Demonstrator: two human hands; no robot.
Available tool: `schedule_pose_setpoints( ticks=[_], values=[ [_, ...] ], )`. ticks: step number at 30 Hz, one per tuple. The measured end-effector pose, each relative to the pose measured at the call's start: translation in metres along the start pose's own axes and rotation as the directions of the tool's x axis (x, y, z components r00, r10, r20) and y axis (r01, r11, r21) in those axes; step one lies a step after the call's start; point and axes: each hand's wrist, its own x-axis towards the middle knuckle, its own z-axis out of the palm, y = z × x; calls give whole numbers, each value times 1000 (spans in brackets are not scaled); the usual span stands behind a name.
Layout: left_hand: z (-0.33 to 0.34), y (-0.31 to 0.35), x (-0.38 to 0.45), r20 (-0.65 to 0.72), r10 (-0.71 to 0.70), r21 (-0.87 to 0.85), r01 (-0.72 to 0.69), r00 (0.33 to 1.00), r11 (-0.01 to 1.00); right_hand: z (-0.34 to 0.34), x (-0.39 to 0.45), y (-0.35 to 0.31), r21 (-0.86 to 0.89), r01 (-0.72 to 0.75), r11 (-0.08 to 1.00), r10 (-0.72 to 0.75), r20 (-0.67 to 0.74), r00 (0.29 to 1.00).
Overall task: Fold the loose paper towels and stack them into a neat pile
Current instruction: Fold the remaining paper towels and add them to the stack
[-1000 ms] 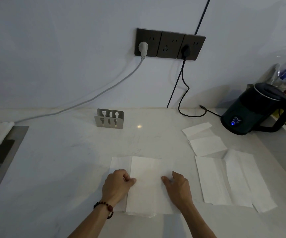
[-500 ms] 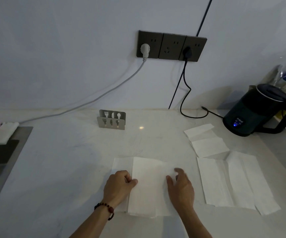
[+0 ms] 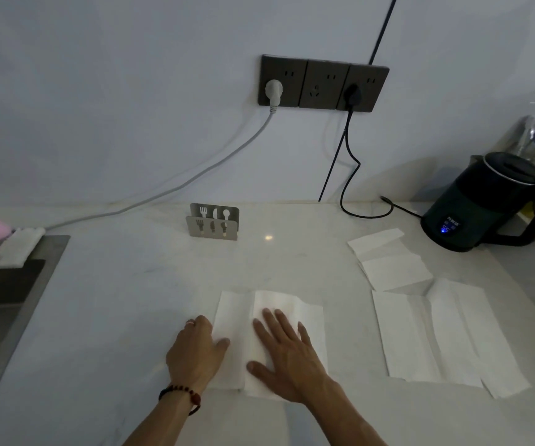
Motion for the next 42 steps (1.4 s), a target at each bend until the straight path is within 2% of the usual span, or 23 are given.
schedule_pose_setpoints(
  ticks=[6,8,10,13,15,17,18,19,21,23,24,26,29,31,32,34,36,42],
  values=[
    [0,2,0,49,-2,-26,3,999,1000,-3,-3,4,-43,-20,999,21,11,1000],
    [-3,2,0,65,-9,-183,20,998,983,-5,-3,4,-48,-18,999,19,25,1000],
    [-10,5,-1,107,-4,-431,50,994,901,-5,-3,5,-43,-19,999,21,28,999],
    [-27,15,-3,271,71,-703,147,960,696,-4,-3,4,-24,-18,1000,19,27,999],
    [-34,26,-8,361,169,-801,212,917,561,-2,-2,5,-30,-18,999,18,24,1000],
    [-35,36,-12,388,235,-858,256,891,445,-1,-2,8,-41,-5,999,6,17,1000],
    [-35,40,-13,362,234,-870,236,902,434,-1,-3,10,-51,17,999,-17,13,1000],
    [-33,42,-14,315,217,-866,186,924,465,0,-4,13,-62,46,997,-46,6,999],
    [-23,41,-13,177,202,-792,18,963,610,0,-7,18,-58,84,995,-86,-34,996],
    [-8,35,-10,54,295,-534,-222,954,816,-2,-13,19,-46,56,997,-59,-57,997],
    [0,32,-9,39,385,-374,-344,922,861,-3,-16,19,-44,24,999,-26,-63,998],
    [12,29,-10,104,543,-123,-531,833,838,-3,-22,20,-21,-50,999,48,-92,995],
    [19,24,-4,243,685,176,-726,687,665,-3,-30,22,54,-145,988,154,-251,956],
    [21,29,-3,264,691,299,-738,673,605,-1,-31,25,103,-180,978,205,-346,916],
    [19,33,-3,305,674,308,-739,673,599,-2,-29,24,132,-173,976,211,-379,901],
    [18,37,1,363,691,269,-780,625,565,-7,-27,19,137,-137,981,179,-379,908],
    [16,40,5,464,630,219,-769,623,600,-7,-26,18,100,-126,987,153,-354,923],
    [12,44,10,532,575,172,-745,621,645,1,-29,27,101,-114,988,134,-212,968]
  ],
)
